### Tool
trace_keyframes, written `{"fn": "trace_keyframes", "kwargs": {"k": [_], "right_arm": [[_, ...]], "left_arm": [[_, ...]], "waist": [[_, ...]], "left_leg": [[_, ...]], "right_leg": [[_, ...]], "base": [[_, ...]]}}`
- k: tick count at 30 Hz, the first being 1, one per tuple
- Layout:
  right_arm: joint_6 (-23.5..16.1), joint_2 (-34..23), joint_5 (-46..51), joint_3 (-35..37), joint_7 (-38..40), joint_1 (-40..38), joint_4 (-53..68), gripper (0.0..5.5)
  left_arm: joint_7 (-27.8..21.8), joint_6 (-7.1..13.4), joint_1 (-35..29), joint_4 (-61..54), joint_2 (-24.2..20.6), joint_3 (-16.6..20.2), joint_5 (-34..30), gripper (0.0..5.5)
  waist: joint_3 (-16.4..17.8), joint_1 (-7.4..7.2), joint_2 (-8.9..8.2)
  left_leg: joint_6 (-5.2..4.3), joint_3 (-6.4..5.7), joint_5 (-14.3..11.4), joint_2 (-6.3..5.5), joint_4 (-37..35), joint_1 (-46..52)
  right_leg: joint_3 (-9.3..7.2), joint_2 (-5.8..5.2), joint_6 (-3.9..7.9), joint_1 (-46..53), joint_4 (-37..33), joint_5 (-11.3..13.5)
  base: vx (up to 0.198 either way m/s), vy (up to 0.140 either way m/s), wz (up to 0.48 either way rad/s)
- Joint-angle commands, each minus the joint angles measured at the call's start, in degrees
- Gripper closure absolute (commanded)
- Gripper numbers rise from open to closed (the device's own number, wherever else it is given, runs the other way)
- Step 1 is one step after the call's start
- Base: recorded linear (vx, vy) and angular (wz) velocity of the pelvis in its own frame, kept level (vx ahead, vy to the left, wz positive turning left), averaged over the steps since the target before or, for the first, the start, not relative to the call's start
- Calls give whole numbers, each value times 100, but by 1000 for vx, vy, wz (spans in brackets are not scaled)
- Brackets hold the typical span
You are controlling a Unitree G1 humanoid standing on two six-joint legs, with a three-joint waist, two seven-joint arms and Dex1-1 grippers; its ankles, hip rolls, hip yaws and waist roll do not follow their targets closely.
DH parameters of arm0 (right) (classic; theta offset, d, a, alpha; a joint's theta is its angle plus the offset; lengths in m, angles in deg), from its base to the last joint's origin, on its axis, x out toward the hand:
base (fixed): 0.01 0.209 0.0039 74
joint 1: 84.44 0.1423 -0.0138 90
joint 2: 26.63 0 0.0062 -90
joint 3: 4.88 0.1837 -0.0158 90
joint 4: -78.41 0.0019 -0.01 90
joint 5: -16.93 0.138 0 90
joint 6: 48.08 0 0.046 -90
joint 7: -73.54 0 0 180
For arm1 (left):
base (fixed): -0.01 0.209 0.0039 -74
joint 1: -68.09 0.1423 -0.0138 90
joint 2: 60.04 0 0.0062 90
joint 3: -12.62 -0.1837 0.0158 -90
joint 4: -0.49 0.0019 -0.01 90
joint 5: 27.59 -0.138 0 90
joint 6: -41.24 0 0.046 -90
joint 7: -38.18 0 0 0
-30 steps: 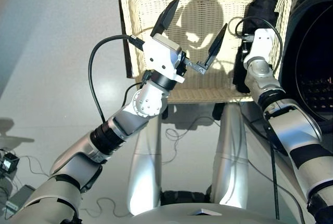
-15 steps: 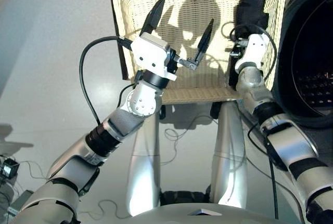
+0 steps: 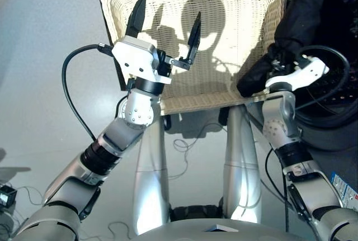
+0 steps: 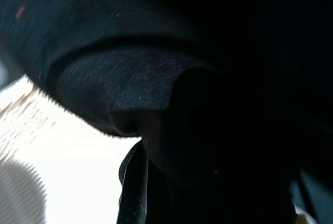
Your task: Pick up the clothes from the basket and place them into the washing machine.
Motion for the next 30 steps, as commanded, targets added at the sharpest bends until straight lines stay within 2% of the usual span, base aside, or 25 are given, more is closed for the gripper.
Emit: {"fn": "trace_keyframes", "kwargs": {"k": [1,6,11,12,15,19,21,25,30], "right_arm": [[-714,-286,-492,640,698,341,225,550],[-688,-743,-957,1047,1556,985,-723,550],[-382,-1313,-843,928,1658,1619,-1977,550],[-118,-1572,-765,791,1611,1873,-2626,550],[340,-2023,-738,417,1430,2280,-3711,550],[875,-2448,-723,-29,1149,2786,-4716,550],[1019,-2656,-680,-125,1133,3010,-5061,550],[1081,-2931,-544,-183,1080,3188,-5294,550],[1041,-2942,-432,-200,1021,3165,-5272,550]], "left_arm": [[50,495,146,-912,-56,164,-75,0],[53,570,163,-1076,-77,145,-13,0],[1,575,127,-1162,-176,45,69,0],[-41,565,82,-1158,-227,-48,116,0],[-128,554,-20,-1168,-284,-180,205,0],[-220,527,-75,-1184,-398,-289,300,0],[-233,518,-85,-1197,-446,-334,319,0],[-217,470,-66,-1265,-524,-333,254,0],[-194,460,-68,-1284,-557,-302,205,0]], "waist": [[-97,-10,78],[-97,35,111],[-97,105,162],[-97,153,168],[-97,207,208],[-97,260,241],[-97,272,250],[-97,287,262],[-97,267,224]], "left_leg": [[-80,153,244,45,-561,357],[-78,135,196,36,-542,394],[-83,138,175,41,-519,383],[-87,129,175,39,-505,390],[-105,128,175,42,-484,379],[-121,129,175,52,-452,340],[-127,137,174,57,-438,324],[-141,140,179,53,-404,301],[-153,136,189,53,-418,319]], "right_leg": [[67,180,22,365,149,-555],[98,180,37,401,151,-566],[84,168,46,391,154,-545],[80,156,48,405,160,-538],[68,145,54,414,168,-527],[48,147,54,388,161,-492],[42,143,60,375,162,-481],[26,144,59,361,207,-496],[22,154,58,376,206,-492]], "base": [[0,0,0],[0,0,0],[0,0,0],[0,0,0],[0,0,0],[0,0,0],[0,0,0],[0,0,0],[0,0,0]]}}
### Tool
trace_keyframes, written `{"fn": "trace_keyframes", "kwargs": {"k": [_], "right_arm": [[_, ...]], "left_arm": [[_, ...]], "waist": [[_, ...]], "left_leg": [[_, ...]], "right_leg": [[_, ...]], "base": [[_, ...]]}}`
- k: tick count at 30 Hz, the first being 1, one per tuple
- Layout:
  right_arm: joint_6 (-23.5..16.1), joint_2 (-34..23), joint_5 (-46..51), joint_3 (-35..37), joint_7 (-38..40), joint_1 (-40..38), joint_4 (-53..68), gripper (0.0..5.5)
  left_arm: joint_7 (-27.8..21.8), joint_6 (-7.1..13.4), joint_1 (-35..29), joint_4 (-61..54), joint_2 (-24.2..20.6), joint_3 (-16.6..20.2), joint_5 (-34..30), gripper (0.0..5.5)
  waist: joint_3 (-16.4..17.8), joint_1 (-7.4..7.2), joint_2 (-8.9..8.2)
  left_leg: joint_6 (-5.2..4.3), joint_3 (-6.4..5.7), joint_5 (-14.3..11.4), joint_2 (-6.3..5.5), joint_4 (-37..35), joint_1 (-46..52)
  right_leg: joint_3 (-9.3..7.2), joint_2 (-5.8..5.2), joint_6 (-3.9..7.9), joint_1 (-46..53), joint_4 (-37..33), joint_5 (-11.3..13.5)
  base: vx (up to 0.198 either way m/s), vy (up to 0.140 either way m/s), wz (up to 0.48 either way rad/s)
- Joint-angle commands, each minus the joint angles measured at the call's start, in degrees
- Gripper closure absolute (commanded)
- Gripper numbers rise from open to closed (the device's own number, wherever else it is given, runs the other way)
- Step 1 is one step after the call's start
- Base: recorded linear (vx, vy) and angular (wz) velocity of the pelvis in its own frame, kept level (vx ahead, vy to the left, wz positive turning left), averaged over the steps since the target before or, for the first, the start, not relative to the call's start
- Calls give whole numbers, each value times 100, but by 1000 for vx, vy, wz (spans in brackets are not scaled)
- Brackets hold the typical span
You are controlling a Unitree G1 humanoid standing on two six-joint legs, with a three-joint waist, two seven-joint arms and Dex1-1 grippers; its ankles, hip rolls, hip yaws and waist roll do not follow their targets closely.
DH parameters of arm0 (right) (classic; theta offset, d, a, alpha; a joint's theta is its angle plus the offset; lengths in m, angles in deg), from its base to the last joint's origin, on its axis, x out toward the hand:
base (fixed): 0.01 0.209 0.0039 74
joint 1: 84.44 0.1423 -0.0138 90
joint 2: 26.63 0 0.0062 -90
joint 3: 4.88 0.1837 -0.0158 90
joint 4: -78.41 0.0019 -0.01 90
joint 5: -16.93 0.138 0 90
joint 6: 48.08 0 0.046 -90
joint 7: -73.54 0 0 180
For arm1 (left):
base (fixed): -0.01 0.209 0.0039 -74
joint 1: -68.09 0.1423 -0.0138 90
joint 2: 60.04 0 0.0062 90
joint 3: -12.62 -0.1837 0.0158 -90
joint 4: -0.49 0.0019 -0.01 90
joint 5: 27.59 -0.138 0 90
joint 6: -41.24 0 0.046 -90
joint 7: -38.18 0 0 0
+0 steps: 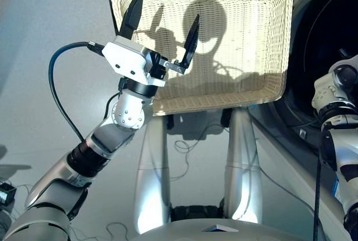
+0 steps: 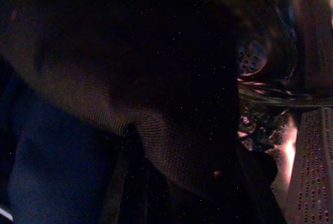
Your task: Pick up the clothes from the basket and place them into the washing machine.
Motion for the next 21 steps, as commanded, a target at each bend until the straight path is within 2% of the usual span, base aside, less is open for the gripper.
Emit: {"fn": "trace_keyframes", "kwargs": {"k": [1,2,9,11,15,18,21], "right_arm": [[-300,-1041,160,-284,27,283,-53,485],[-306,-1007,189,-263,14,266,-31,0],[-422,-536,436,-278,-112,98,271,0],[-535,-283,369,-340,-127,-76,697,0],[-721,246,-227,-616,-119,-800,2379,0],[-683,504,-891,-971,-210,-1412,3627,0],[-478,583,-1619,-1400,-446,-1780,4450,0]], "left_arm": [[-40,331,71,-918,73,-13,-75,0],[-31,330,71,-917,87,-4,-79,0],[-24,299,31,-860,193,13,-78,0],[-7,285,47,-851,256,45,-69,0],[13,256,86,-816,379,164,-116,0],[24,240,60,-771,396,208,-191,0],[19,209,27,-687,378,195,-283,0]], "waist": [[-98,-93,214],[-98,-94,206],[-98,-128,168],[-98,-156,144],[-98,-243,62],[-98,-307,-8],[-98,-334,-50]], "left_leg": [[-221,118,268,34,-613,390],[-220,116,269,33,-616,398],[-202,132,280,33,-653,423],[-195,146,288,37,-663,430],[-183,173,328,52,-723,431],[-173,196,360,62,-760,425],[-158,208,373,63,-747,389]], "right_leg": [[0,123,-20,325,266,-566],[-2,122,-20,332,262,-565],[3,150,-36,352,237,-553],[12,161,-43,344,224,-536],[49,194,-56,322,173,-500],[76,214,-61,316,122,-468],[97,226,-57,282,101,-440]], "base": [[0,0,0],[0,0,0],[0,0,0],[0,0,0],[0,0,0],[0,0,0],[0,0,0]]}}
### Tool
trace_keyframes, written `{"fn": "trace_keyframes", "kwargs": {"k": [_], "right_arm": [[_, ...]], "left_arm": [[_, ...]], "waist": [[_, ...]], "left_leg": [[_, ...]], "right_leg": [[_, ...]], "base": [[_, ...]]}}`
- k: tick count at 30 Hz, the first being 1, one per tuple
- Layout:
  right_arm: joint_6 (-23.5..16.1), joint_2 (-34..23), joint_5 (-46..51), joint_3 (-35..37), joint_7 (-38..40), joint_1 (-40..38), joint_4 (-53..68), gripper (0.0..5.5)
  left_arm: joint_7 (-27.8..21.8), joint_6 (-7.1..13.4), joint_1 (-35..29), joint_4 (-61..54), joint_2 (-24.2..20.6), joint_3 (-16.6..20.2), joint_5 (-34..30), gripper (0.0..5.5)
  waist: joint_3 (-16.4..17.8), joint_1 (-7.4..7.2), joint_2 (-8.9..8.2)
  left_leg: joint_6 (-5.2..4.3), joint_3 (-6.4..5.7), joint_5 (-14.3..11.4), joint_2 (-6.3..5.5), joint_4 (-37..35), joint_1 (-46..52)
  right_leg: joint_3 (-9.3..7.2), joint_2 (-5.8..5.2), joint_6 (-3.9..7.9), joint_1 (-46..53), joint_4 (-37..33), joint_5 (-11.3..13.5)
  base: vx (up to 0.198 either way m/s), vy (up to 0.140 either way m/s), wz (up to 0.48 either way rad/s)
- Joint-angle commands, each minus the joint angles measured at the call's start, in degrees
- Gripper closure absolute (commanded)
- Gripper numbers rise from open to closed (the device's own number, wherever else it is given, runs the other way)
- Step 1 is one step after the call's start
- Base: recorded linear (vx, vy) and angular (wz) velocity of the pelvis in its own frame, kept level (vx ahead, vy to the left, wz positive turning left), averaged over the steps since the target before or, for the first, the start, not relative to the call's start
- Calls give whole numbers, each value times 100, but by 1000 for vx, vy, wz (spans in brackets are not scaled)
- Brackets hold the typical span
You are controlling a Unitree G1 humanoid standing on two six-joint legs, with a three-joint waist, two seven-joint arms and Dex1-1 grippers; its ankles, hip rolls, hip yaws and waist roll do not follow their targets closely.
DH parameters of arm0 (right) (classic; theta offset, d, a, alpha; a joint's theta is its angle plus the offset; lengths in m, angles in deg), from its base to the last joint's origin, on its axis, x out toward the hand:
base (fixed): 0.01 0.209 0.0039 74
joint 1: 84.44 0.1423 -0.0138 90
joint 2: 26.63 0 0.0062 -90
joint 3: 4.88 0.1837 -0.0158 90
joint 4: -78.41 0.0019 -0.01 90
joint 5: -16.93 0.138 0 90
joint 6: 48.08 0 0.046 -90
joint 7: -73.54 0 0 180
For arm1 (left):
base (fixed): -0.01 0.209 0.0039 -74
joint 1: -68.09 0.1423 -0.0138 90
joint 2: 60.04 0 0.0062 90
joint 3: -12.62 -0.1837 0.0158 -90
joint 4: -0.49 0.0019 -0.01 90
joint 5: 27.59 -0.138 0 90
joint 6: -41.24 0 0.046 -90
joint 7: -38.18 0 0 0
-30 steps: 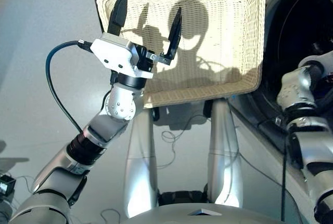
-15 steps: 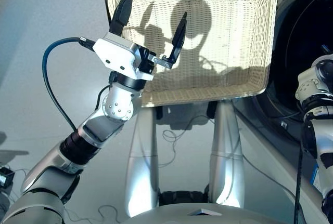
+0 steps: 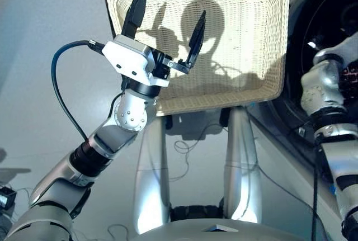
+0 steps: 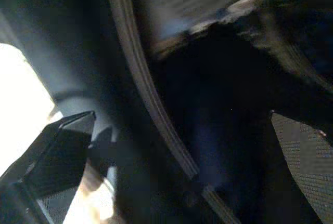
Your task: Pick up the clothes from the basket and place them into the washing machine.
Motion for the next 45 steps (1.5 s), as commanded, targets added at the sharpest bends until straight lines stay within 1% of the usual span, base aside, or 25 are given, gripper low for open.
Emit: {"fn": "trace_keyframes", "kwargs": {"k": [1,3,6,9,11,13,15,17,20,21,22,25,28,30,31,32,33,36,37,40,41,42,43,44,45], "right_arm": [[-154,-67,-1017,-399,-282,-287,930,0],[-55,-136,-1387,-712,-513,-409,1381,0],[74,-473,-2049,-1314,-983,-493,2158,0],[78,-701,-2320,-1746,-1386,-617,2729,0],[83,-679,-2288,-1761,-1442,-696,2774,0],[74,-662,-2201,-1901,-1651,-862,2905,0],[93,-629,-1977,-1892,-1847,-1142,2961,0],[127,-597,-1950,-1801,-1914,-1521,2902,0],[161,-482,-1836,-1631,-2080,-2183,2737,0],[159,-400,-1766,-1574,-2125,-2407,2633,0],[171,-367,-1704,-1525,-2214,-2561,2507,0],[207,-58,-1697,-1318,-2368,-2862,1746,0],[227,86,-2330,-1144,-2286,-2917,1052,0],[288,209,-2349,-953,-2400,-3058,723,0],[348,414,-2322,-773,-2530,-3240,309,0],[348,415,-2322,-774,-2531,-3238,308,0],[392,487,-2346,-680,-2584,-3361,161,0],[612,653,-2295,-520,-2914,-3760,-297,0],[674,732,-2218,-456,-3053,-3899,-506,0],[874,1047,-2106,-202,-3157,-4080,-1461,0],[917,1175,-2046,-91,-3168,-4084,-1783,0],[978,1394,-2011,133,-3114,-4126,-2253,0],[1006,1487,-1963,224,-3073,-4126,-2483,0],[1004,1487,-1962,224,-3073,-4122,-2486,0],[1037,1552,-1816,397,-3092,-4168,-2732,0]], "left_arm": [[-10,235,80,-612,43,117,-276,0],[-32,229,99,-610,21,109,-291,0],[-86,237,194,-646,-108,104,-383,0],[-151,231,329,-685,-262,56,-469,0],[-175,233,373,-668,-269,68,-451,0],[-268,300,537,-574,-147,102,-168,0],[-491,330,834,-369,83,143,432,0],[-510,266,1074,-193,123,240,444,0],[-849,168,1575,137,195,389,910,0],[-1062,118,1767,358,282,406,1305,0],[-1260,82,1899,527,326,449,1514,0],[-1827,-82,2243,1330,595,598,1748,0],[-2133,-103,2487,2489,833,777,1339,0],[-2338,-112,2609,3108,967,926,1239,0],[-2496,-184,2775,3887,1186,1137,1146,0],[-2496,-183,2774,3887,1186,1138,1146,0],[-2569,-194,2839,4127,1197,1204,1026,0],[-2700,-326,3122,5008,1383,1487,675,0],[-2768,-428,3206,5347,1450,1542,617,0],[-2802,-584,3336,6428,1616,1683,30,0],[-2719,-641,3319,6908,1718,1803,-231,0],[-2606,-731,3309,7731,1913,2062,-455,0],[-2604,-839,3286,8197,1998,2249,-455,0],[-2604,-835,3281,8203,1999,2251,-456,0],[-2656,-919,3309,8442,2084,2406,-290,0]], "waist": [[-98,-66,-49],[-98,-65,-50],[-98,-71,-68],[-98,-73,-69],[-98,-76,-69],[-98,-71,-74],[-98,-67,-75],[-98,-67,-88],[-98,-82,-115],[-98,-107,-127],[-98,-109,-135],[-98,-83,-131],[-98,-37,-150],[-98,6,-159],[-196,31,-170],[-205,26,-171],[-333,22,-174],[-725,22,-174],[-869,22,-170],[-1264,21,-156],[-1413,29,-141],[-1691,33,-120],[-1807,30,-125],[-1800,30,-124],[-1898,32,-115]], "left_leg": [[-164,86,415,-11,-744,268],[-161,91,434,1,-763,267],[-166,88,459,12,-769,282],[-169,91,483,23,-828,370],[-166,95,491,23,-855,425],[-174,111,516,27,-913,530],[-181,119,548,29,-1075,761],[-193,140,564,29,-1211,1031],[-204,150,592,18,-1565,1653],[-212,169,623,6,-1766,1951],[-210,168,635,-14,-1875,2163],[-239,184,726,-62,-2384,3040],[-258,185,863,-90,-2965,4021],[-258,179,948,-94,-3359,4635],[-272,157,1031,-117,-3778,5201],[-272,154,1047,-120,-3794,5195],[-271,160,1076,-134,-3965,5365],[-292,145,1194,-137,-4492,5867],[-290,153,1213,-125,-4653,6020],[-277,235,1295,-134,-5120,6430],[-270,259,1314,-147,-5269,6534],[-258,323,1336,-154,-5500,6717],[-259,364,1305,-148,-5515,6777],[-259,364,1302,-148,-5515,6784],[-252,354,1277,-138,-5515,6843]], "right_leg": [[-31,145,-61,223,137,-465],[-24,145,-54,210,130,-441],[-18,137,-42,224,128,-421],[-29,118,-23,303,83,-399],[-37,111,-18,354,65,-394],[-46,101,-11,465,9,-379],[-79,80,-3,671,-88,-358],[-118,66,9,935,-203,-359],[-193,39,46,1537,-487,-323],[-213,18,70,1814,-657,-282],[-256,1,84,2049,-787,-254],[-423,-59,143,2939,-1327,-143],[-552,-64,202,3972,-2008,40],[-631,-67,249,4593,-2400,144],[-693,-76,298,5185,-2791,271],[-697,-78,298,5180,-2803,282],[-717,-87,307,5344,-2966,308],[-829,-164,354,5858,-3512,449],[-858,-184,367,5995,-3664,496],[-921,-269,428,6354,-4086,664],[-915,-293,466,6423,-4215,728],[-922,-349,508,6567,-4385,776],[-928,-352,510,6631,-4412,766],[-928,-352,510,6638,-4414,766],[-919,-340,498,6707,-4407,740]], "base": [[0,0,0],[0,0,0],[0,0,0],[0,0,0],[0,0,0],[0,0,0],[0,0,0],[27,4,-21],[88,4,-63],[125,3,-75],[134,1,-57],[151,-4,44],[159,22,61],[193,34,-36],[165,35,-10],[183,27,33],[117,22,43],[173,40,75],[159,46,53],[155,53,52],[210,80,-15],[200,85,-60],[141,63,-156],[93,39,-201],[128,30,-192]]}}
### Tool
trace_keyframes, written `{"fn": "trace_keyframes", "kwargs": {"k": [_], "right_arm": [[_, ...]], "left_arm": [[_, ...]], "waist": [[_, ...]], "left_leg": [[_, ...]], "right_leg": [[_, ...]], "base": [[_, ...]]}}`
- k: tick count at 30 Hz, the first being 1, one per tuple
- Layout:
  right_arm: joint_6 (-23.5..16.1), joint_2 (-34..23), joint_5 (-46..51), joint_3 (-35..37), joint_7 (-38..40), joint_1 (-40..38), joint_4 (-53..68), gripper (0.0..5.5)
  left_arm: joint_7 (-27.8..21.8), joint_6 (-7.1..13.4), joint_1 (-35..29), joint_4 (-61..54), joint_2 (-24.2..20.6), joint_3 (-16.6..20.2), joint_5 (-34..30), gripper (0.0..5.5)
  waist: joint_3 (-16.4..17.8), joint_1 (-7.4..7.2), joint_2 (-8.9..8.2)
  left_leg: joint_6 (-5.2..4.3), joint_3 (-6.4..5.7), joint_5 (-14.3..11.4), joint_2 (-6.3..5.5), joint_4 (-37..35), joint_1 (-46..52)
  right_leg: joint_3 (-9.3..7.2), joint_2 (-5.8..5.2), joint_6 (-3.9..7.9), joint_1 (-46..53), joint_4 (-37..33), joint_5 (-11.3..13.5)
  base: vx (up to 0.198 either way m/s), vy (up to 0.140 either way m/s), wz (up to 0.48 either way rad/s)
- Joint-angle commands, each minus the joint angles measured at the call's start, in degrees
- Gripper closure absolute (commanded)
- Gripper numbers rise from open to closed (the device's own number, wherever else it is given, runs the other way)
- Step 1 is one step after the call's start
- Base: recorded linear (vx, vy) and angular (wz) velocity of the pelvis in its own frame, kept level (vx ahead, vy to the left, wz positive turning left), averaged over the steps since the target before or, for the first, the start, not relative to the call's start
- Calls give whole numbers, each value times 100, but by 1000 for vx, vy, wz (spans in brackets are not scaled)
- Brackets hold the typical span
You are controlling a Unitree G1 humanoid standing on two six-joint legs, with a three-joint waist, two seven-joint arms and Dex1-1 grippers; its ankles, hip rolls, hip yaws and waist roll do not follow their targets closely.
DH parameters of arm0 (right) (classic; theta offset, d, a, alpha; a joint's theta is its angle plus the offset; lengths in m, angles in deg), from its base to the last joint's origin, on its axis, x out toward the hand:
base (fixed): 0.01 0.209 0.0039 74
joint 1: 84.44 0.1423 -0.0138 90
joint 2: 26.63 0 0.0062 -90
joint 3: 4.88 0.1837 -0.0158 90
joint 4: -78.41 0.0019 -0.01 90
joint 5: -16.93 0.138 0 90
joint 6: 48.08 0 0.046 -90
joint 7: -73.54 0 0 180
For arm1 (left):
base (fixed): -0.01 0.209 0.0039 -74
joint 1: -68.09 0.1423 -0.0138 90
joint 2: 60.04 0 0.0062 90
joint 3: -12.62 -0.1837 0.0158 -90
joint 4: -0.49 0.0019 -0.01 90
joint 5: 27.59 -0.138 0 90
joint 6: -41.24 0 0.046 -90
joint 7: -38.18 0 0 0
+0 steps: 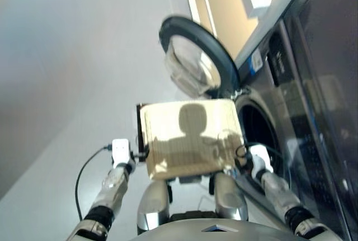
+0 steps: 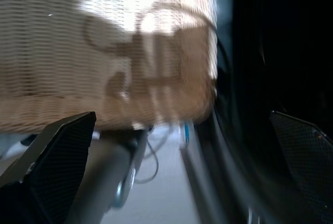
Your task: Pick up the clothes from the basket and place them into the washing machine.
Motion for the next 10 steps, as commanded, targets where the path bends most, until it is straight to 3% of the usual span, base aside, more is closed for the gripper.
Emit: {"fn": "trace_keyframes", "kwargs": {"k": [1,5,10], "right_arm": [[30,47,578,491,-51,-68,-261,0],[175,224,1239,831,-264,-256,-530,0],[231,348,1457,971,-307,-273,-737,0]], "left_arm": [[-68,-107,71,329,57,-38,-180,0],[-204,-210,218,608,78,100,-239,0],[-402,-283,253,582,146,188,186,0]], "waist": [[-304,35,13],[-550,14,18],[-697,30,14]], "left_leg": [[-126,39,335,-198,-31,-254],[-124,-16,268,-190,-31,-99],[-137,-84,231,-149,-31,13]], "right_leg": [[-65,-254,431,-25,334,82],[-135,-244,422,194,323,-4],[-228,-229,401,330,397,-130]], "base": [[127,29,-46],[132,20,82],[65,6,130]]}}
